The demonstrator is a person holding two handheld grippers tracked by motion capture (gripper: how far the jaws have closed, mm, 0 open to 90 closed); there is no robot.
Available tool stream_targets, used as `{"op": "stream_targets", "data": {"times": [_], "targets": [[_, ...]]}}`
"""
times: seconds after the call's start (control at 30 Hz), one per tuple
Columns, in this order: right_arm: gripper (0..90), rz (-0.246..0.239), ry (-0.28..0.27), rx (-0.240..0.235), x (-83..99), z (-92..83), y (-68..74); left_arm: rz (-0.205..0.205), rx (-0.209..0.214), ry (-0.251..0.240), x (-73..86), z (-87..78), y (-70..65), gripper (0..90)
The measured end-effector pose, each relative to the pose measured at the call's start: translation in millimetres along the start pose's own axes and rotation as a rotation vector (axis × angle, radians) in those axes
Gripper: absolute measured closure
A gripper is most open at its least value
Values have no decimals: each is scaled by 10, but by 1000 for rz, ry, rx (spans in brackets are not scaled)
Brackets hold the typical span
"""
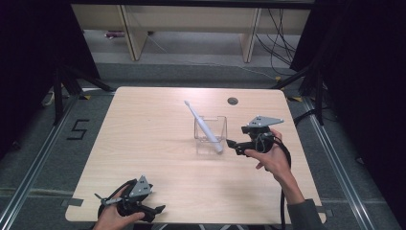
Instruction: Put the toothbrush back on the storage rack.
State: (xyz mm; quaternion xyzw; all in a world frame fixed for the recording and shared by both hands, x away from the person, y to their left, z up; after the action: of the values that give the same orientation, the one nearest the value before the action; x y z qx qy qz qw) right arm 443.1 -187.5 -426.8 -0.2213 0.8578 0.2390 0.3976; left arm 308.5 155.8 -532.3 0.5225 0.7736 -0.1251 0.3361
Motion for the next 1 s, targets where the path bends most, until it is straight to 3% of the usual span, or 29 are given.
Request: {"op": "stream_targets", "data": {"times": [0.07,0.13,0.2,0.27,0.3,0.33,0.37,0.47,0.53,0.57,1.0], "targets": [[200,0,2,1,15,1,-7,2,0,-3,-2,5,-4,151],[200,31,7,-17,36,5,18,-2,-6,-7,-1,8,-2,152],[200,10,14,-5,41,-10,4,-15,3,-12,-4,3,-13,151],[199,23,8,0,58,-12,14,0,-13,-13,-5,-5,1,152],[199,11,9,-5,60,-7,7,-11,-12,-15,-5,-5,-5,151],[198,-5,7,4,65,-9,-3,5,-13,-13,-5,-9,5,151],[198,17,16,-4,81,-10,17,-12,-13,-10,-1,-4,-4,152],[196,-11,7,-10,85,-12,7,0,-5,-1,-3,1,1,151],[196,23,19,-3,104,-33,29,1,-11,-10,-7,-1,-6,151],[196,-8,6,-3,97,-29,8,0,-12,-10,-6,-2,-5,151],[192,-9,26,-9,185,-38,34,-1,-10,-9,-4,-1,-5,152]]}}
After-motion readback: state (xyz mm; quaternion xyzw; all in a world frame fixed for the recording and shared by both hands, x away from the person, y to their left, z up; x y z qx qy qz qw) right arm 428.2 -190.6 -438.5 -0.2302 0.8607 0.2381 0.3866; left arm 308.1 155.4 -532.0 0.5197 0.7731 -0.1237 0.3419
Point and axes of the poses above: each handheld gripper's, and its own axes: z roughly forward along the jaws, x roughly out of its underside, y roughly to its left, the point moved 4 cm from there along z, roughly forward along the jaws, and after that the axes turned 14 degrees about z, right-handed, at the moved point
